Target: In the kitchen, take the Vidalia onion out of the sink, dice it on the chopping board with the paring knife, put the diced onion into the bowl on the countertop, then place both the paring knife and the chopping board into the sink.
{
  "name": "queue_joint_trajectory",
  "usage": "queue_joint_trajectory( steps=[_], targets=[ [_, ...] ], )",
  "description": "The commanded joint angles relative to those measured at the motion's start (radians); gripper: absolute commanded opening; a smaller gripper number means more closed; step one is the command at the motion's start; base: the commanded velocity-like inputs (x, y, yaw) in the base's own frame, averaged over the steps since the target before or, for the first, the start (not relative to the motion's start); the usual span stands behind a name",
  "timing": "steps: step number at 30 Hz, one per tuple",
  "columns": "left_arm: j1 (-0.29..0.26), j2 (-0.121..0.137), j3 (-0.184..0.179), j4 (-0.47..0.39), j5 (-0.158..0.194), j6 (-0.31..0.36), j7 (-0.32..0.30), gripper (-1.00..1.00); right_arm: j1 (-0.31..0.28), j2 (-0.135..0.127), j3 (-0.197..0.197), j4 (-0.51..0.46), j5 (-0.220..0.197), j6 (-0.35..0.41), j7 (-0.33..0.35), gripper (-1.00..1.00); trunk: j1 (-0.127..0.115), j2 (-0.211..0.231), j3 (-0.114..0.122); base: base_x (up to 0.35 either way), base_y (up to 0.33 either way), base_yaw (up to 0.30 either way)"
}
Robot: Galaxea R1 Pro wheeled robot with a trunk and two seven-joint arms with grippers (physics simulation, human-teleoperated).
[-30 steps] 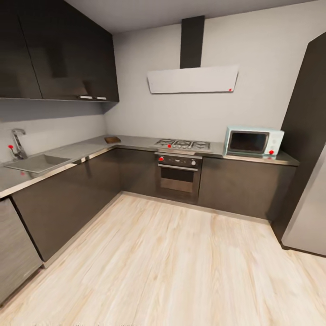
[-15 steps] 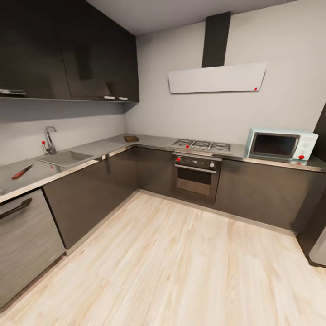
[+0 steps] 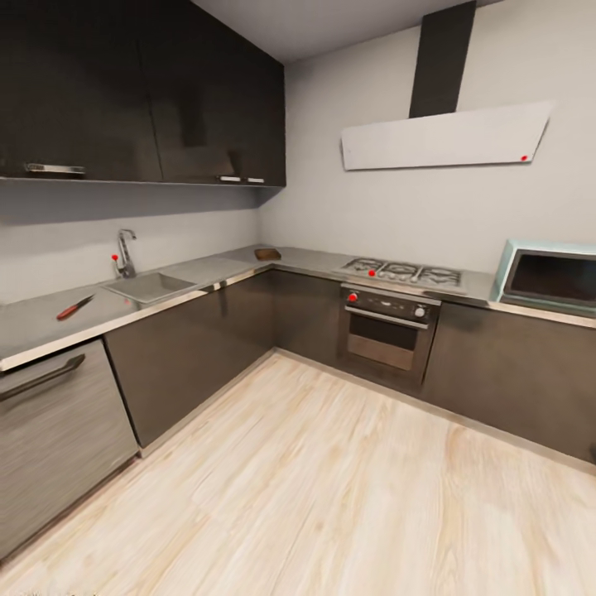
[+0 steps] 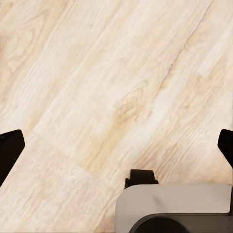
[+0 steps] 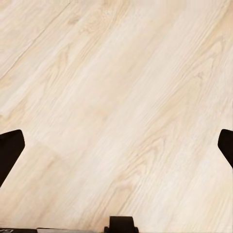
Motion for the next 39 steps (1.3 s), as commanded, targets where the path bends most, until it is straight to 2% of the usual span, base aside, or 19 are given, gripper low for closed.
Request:
queue_joint_trajectory(
  steps=[1,8,17,19,39],
  targets=[
    [0.0,0.0,0.006,-0.001,-0.002,-0.002,-0.002,1.0,-0.001,0.0,0.0,0.001,0.001,-0.003,0.001,1.0,0.0,0.0,-0.001,0.217,-0.228,0.263],
    [0.0,0.0,0.006,-0.001,-0.002,-0.002,-0.002,1.0,-0.001,0.0,0.0,0.001,0.002,-0.003,0.001,1.0,0.0,0.0,-0.001,0.218,-0.228,0.253],
    [0.0,-0.001,0.008,-0.008,-0.002,-0.003,-0.002,1.0,-0.001,-0.003,0.0,0.001,0.001,-0.003,0.001,1.0,0.0,0.0,0.0,0.194,-0.167,-0.007],
    [0.0,-0.016,0.008,-0.011,-0.002,-0.002,-0.002,1.0,-0.001,-0.003,-0.001,0.001,0.001,-0.003,0.001,1.0,0.0,0.0,0.0,0.012,-0.003,-0.002],
    [0.0,-0.02,0.008,-0.007,-0.002,0.0,-0.001,1.0,-0.001,-0.003,0.0,0.002,0.001,0.0,0.002,1.0,-0.076,0.14,0.062,0.0,0.0,0.0]
  ],
)
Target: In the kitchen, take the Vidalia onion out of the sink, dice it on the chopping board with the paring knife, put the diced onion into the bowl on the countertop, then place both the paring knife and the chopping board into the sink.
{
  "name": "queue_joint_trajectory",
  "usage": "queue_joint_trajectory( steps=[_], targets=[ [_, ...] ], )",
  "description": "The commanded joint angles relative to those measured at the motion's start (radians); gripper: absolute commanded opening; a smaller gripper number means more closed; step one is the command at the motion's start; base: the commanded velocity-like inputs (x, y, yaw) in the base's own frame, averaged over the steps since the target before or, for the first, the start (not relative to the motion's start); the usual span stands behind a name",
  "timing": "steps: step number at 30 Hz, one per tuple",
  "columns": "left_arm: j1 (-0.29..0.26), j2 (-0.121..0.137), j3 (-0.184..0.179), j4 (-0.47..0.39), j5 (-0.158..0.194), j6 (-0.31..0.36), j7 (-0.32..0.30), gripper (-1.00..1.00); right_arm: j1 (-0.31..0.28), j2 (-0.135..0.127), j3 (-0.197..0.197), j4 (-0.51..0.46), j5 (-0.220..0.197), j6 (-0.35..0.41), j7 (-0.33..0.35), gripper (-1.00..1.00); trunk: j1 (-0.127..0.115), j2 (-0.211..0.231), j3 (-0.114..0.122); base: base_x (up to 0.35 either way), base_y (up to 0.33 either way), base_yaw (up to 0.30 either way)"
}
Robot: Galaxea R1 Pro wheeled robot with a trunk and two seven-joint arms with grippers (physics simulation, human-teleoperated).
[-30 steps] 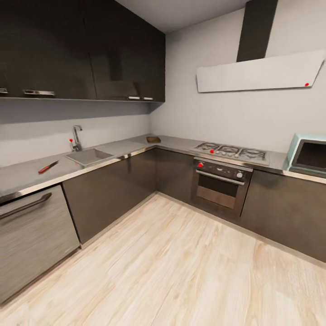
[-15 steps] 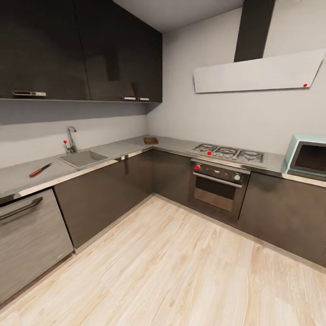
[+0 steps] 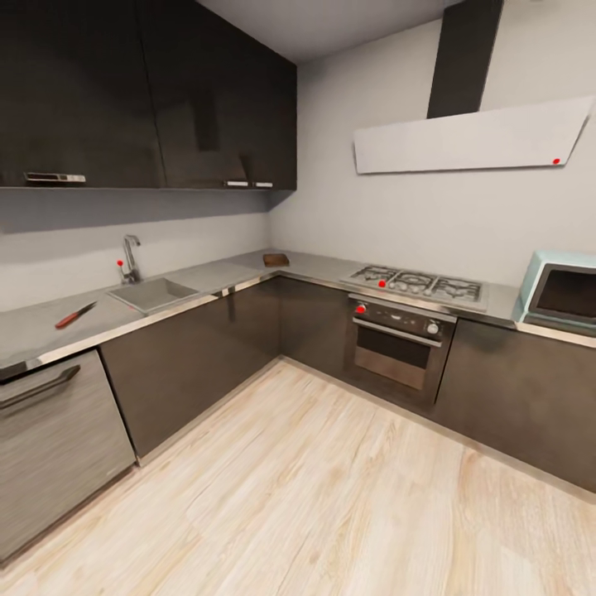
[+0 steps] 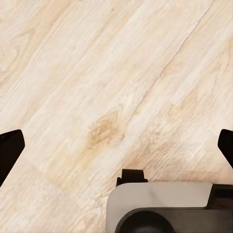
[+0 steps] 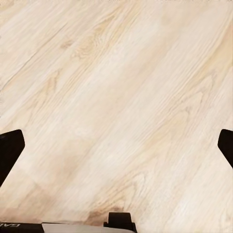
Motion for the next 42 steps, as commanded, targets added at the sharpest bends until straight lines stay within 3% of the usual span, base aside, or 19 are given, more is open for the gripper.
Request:
queue_joint_trajectory(
  steps=[1,42],
  targets=[
    [0.0,0.0,0.005,-0.001,-0.002,-0.002,-0.002,1.0,-0.001,0.0,0.0,0.0,0.001,-0.003,0.001,1.0,-0.004,0.007,0.002,0.0,0.0,0.0],
    [0.0,-0.001,0.005,-0.001,-0.002,-0.002,-0.002,1.0,-0.001,0.001,0.0,0.001,0.002,0.001,0.0,1.0,-0.161,0.294,0.131,0.0,0.0,0.0]
  ],
)
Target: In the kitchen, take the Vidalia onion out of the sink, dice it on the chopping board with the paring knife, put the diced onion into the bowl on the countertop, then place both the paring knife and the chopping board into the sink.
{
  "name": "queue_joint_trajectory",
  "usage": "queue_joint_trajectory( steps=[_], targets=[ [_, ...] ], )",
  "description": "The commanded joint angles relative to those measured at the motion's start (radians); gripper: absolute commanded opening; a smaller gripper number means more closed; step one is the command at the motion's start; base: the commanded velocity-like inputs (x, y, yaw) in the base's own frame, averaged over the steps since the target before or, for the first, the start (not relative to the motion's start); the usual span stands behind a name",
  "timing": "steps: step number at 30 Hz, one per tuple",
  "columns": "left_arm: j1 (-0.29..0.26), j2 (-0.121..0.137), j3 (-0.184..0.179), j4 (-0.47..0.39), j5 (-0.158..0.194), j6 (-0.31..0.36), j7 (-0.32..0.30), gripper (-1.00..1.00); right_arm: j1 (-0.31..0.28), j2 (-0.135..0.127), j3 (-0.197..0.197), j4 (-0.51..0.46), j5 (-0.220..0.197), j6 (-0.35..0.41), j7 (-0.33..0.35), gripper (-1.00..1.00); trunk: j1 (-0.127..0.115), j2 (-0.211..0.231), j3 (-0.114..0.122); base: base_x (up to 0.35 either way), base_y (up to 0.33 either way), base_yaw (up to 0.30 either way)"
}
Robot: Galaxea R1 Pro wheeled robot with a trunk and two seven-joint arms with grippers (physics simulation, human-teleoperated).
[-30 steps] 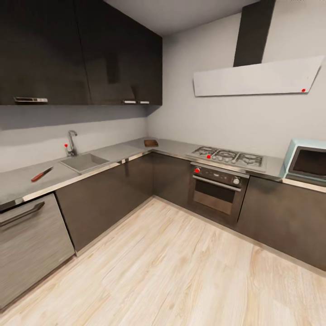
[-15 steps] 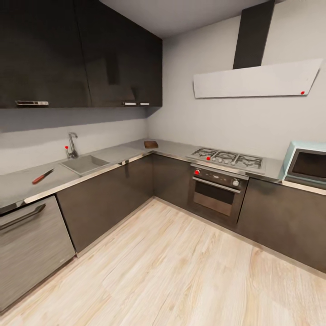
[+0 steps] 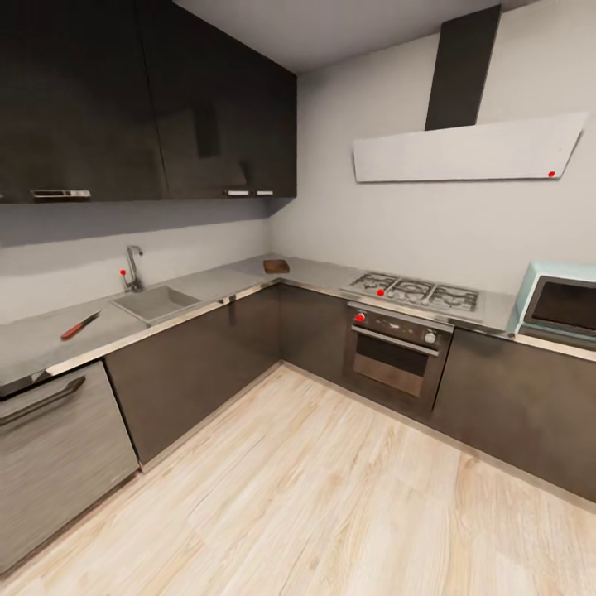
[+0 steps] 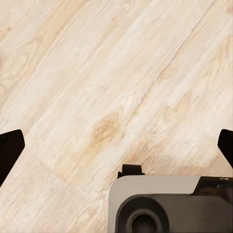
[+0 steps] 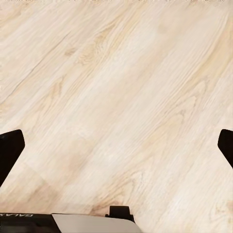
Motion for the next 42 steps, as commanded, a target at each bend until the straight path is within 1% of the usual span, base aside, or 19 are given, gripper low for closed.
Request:
queue_joint_trajectory(
  steps=[1,10,17,26,42],
  targets=[
    [0.0,-0.001,0.006,-0.001,-0.002,-0.002,-0.002,1.0,-0.001,0.0,0.0,0.001,0.001,-0.003,0.001,1.0,-0.004,0.007,0.002,0.0,0.0,0.0],
    [0.0,0.0,0.006,-0.001,-0.002,-0.002,-0.002,1.0,-0.001,0.0,0.0,0.001,0.002,-0.003,0.001,1.0,-0.038,0.07,0.03,0.0,0.0,0.0],
    [0.0,0.004,0.006,-0.001,-0.002,-0.002,-0.002,1.0,-0.001,-0.001,-0.005,-0.001,0.0,-0.008,0.0,1.0,-0.038,0.07,0.03,0.072,0.028,0.0],
    [0.0,0.003,0.006,-0.001,-0.002,-0.002,-0.002,1.0,-0.001,-0.003,-0.003,-0.003,0.0,-0.01,0.001,1.0,-0.038,0.07,0.03,0.289,0.115,0.0],
    [0.0,0.003,0.005,-0.001,-0.002,-0.002,-0.002,1.0,-0.001,-0.004,-0.002,-0.001,0.0,-0.01,0.001,1.0,-0.038,0.07,0.03,0.325,0.005,0.0]
  ],
)
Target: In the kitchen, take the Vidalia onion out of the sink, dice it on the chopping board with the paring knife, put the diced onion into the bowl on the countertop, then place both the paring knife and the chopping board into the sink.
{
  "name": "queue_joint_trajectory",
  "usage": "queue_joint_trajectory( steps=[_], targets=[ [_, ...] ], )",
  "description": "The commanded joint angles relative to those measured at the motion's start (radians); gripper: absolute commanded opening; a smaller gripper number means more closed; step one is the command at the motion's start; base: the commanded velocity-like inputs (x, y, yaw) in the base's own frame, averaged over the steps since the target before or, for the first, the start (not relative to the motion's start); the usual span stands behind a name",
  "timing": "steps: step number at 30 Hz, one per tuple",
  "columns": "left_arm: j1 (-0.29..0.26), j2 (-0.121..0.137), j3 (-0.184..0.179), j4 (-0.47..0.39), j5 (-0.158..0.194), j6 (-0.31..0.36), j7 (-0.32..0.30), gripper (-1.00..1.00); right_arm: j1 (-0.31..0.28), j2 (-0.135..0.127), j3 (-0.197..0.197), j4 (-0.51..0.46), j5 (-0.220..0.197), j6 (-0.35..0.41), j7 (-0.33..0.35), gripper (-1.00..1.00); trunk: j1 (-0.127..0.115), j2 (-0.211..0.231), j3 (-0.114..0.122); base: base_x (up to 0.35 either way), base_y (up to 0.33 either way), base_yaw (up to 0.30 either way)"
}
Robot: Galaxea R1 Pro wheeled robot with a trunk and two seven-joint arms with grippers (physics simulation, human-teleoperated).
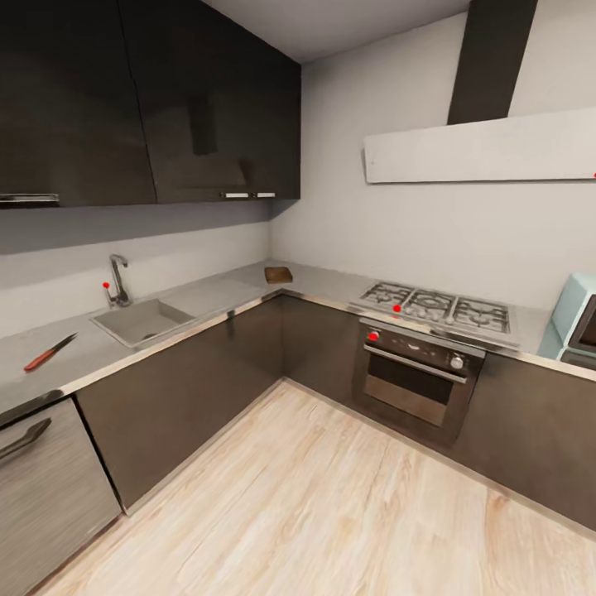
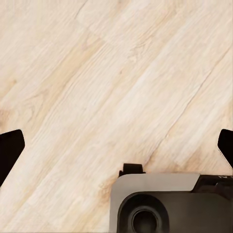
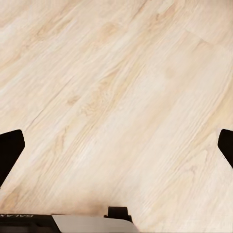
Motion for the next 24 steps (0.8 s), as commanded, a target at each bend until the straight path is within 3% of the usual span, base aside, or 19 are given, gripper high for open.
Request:
queue_joint_trajectory(
  steps=[1,5,10,14,24],
  targets=[
    [0.0,0.0,0.005,-0.001,-0.002,-0.002,-0.002,1.0,-0.001,-0.002,-0.001,0.001,0.001,-0.003,0.0,1.0,0.001,-0.001,-0.001,0.327,0.0,0.0],
    [0.0,0.001,0.006,-0.002,-0.002,-0.002,-0.002,1.0,-0.001,-0.004,-0.003,0.001,0.001,-0.004,-0.01,1.0,0.001,-0.001,-0.001,0.327,0.0,0.0],
    [0.0,0.001,0.006,-0.001,-0.003,-0.002,-0.002,1.0,-0.001,-0.004,-0.004,0.001,0.001,-0.005,-0.063,1.0,0.001,-0.001,-0.001,0.327,0.0,0.0],
    [0.0,0.001,0.006,-0.001,-0.003,-0.002,-0.002,1.0,-0.001,-0.004,-0.005,0.002,0.0,-0.048,-0.13,1.0,0.001,-0.001,-0.001,0.327,0.0,0.0],
    [0.0,0.001,0.006,-0.001,-0.003,-0.002,-0.002,1.0,-0.001,-0.003,-0.008,-0.052,-0.003,-0.051,-0.14,1.0,0.001,-0.001,-0.001,0.327,0.0,0.0]
  ],
)
